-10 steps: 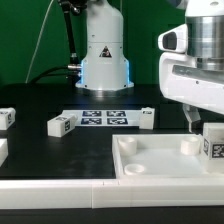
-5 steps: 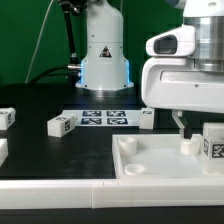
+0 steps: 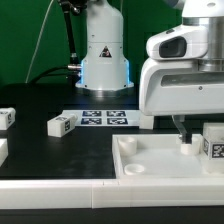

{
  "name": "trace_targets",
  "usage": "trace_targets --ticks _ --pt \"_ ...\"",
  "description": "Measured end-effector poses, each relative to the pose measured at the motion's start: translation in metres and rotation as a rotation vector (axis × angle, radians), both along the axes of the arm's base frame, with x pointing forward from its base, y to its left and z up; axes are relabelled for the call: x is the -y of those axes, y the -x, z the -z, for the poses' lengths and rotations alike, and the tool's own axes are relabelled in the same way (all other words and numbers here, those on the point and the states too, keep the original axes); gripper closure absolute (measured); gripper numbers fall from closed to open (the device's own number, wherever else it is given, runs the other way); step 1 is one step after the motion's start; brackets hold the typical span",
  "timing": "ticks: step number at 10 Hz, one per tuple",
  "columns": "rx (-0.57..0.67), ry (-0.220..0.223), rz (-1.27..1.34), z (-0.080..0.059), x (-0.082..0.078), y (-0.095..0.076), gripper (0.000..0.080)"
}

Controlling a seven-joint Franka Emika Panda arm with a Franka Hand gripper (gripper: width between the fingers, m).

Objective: Assemble one leg

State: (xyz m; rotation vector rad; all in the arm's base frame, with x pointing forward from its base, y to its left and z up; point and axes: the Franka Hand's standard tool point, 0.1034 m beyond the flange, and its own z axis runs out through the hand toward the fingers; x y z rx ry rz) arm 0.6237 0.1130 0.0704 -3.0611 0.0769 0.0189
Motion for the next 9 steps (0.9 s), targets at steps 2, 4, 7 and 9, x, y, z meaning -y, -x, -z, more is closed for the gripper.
trace_targets --ticks 2,4,7,9 --pt "0.003 -0.001 -0.042 0.0 0.0004 -0.0001 0.0448" --pt "0.002 -0.001 -0.019 0.0 0.0004 -0.0001 0.0511" --pt "-0.01 -0.006 0.11 -0.0001 0.0016 -0.0002 0.0511" --pt "-0.019 -0.004 0.287 0.0005 0.0015 -0.0003 0.0511"
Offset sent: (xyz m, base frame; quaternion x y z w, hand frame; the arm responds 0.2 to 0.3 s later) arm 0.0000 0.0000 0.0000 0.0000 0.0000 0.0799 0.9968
